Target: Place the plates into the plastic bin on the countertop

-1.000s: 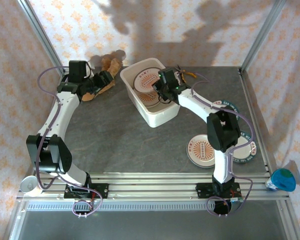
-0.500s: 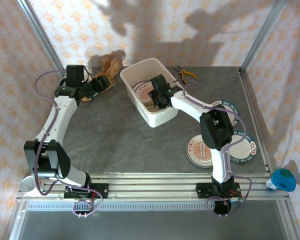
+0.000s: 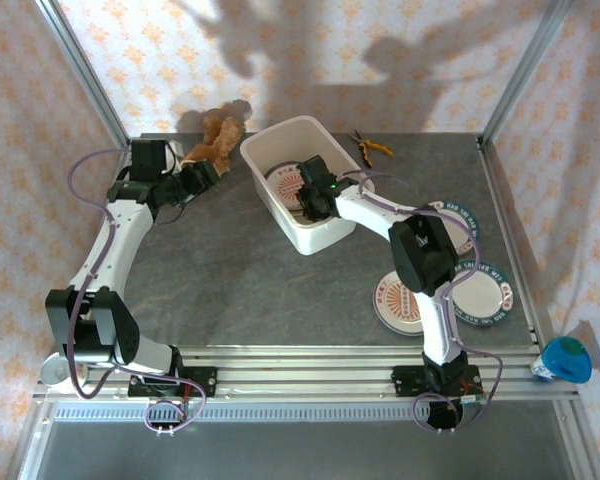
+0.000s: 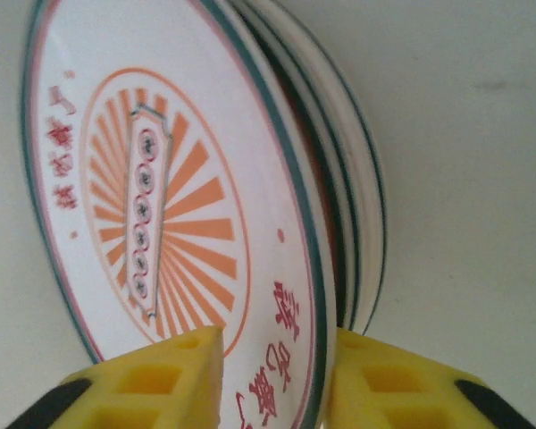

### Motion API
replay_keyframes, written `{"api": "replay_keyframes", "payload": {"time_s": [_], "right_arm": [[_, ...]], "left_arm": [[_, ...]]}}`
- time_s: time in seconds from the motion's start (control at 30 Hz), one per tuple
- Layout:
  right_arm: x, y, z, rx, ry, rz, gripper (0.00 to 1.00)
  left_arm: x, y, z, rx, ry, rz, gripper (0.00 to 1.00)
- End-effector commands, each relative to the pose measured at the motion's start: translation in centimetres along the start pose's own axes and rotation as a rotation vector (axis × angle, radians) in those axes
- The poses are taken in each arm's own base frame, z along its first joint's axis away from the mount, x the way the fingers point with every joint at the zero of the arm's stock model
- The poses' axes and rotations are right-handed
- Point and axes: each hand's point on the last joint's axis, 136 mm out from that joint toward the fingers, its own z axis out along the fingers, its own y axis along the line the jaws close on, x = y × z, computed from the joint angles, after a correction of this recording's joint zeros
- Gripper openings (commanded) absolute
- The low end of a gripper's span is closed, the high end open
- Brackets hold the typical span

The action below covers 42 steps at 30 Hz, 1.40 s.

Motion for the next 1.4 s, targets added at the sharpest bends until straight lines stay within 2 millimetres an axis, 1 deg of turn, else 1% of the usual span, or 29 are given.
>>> {"api": "replay_keyframes", "payload": {"time_s": [0.0, 0.1, 0.17, 0.27, 0.33, 0.37, 0.4, 0.5, 0.6, 0.7, 0.77, 0.83, 0.9, 1.0, 1.1, 1.17, 1.23, 1.27, 1.3, 1.33, 1.37], "right_arm": [[-0.3, 0.6, -1.7, 0.003, -0.035, -0.026, 0.5], [-0.8, 1.5, -3.6, -0.006, -0.077, -0.086, 0.68], [-1.3, 2.1, -4.9, -0.014, -0.11, -0.123, 0.75], [-1.9, 3.0, -6.9, -0.035, -0.159, -0.166, 0.8], [-2.4, 3.2, -8.3, -0.029, -0.194, -0.197, 0.88], [-2.6, 3.2, -9.1, -0.024, -0.211, -0.215, 0.98], [-2.8, 3.2, -9.8, -0.019, -0.231, -0.237, 1.0], [-3.3, 3.9, -13.1, -0.028, -0.318, -0.328, 0.99], [-3.7, 5.2, -16.8, -0.062, -0.386, -0.427, 0.99], [-4.7, 5.7, -20.4, -0.063, -0.442, -0.525, 1.0], [-5.5, 5.8, -23.3, -0.078, -0.482, -0.59, 0.99], [-6.5, 5.6, -25.6, -0.097, -0.514, -0.62, 0.97], [-8.0, 4.6, -27.4, -0.121, -0.527, -0.605, 0.95], [-9.8, 3.1, -29.5, -0.17, -0.533, -0.575, 0.91], [-11.0, 1.2, -31.1, -0.16, -0.529, -0.58, 0.89], [-11.2, -0.2, -31.8, -0.141, -0.515, -0.609, 0.89], [-11.4, -1.7, -32.2, -0.117, -0.51, -0.624, 0.88], [-11.5, -2.5, -32.2, -0.115, -0.497, -0.624, 0.88], [-11.6, -3.2, -31.5, -0.105, -0.48, -0.615, 0.88], [-11.7, -3.9, -32.2, -0.134, -0.478, -0.593, 0.88], [-11.8, -4.6, -32.0, -0.146, -0.465, -0.573, 0.88]], "left_arm": [[0.9, 0.4, -0.9, 0.003, 0.015, 0.025, 0.65], [1.5, 0.4, -1.0, 0.015, 0.024, 0.026, 0.65], [1.8, 0.3, -1.0, 0.032, 0.027, 0.018, 0.65], [2.3, 0.3, -1.0, 0.044, 0.03, 0.015, 0.65], [2.8, 0.6, -1.1, 0.04, 0.039, 0.02, 0.65], [3.1, 0.6, -1.2, 0.04, 0.044, 0.027, 0.65], [3.4, 0.6, -1.1, 0.043, 0.05, 0.031, 0.65], [4.8, 0.6, -0.9, 0.062, 0.072, 0.036, 0.65], [6.7, 0.8, -0.2, 0.087, 0.092, 0.026, 0.65], [9.1, 0.8, 0.9, 0.114, 0.137, 0.018, 0.64], [11.0, 0.6, 1.6, 0.122, 0.175, 0.036, 0.63], [12.6, 0.3, 2.0, 0.121, 0.198, 0.067, 0.63], [14.2, -0.4, 2.3, 0.134, 0.209, 0.108, 0.63], [16.3, -1.6, 2.4, 0.166, 0.223, 0.167, 0.62], [18.9, -2.5, 2.3, 0.186, 0.245, 0.233, 0.61], [21.2, -3.4, 2.3, 0.2, 0.266, 0.254, 0.61], [23.4, -3.9, 2.8, 0.196, 0.279, 0.3, 0.61], [24.5, -4.4, 3.1, 0.199, 0.287, 0.32, 0.61], [25.3, -4.8, 3.4, 0.199, 0.294, 0.33, 0.6], [26.3, -5.2, 3.8, 0.198, 0.301, 0.34, 0.6], [27.1, -5.8, 4.2, 0.202, 0.306, 0.355, 0.6]]}}
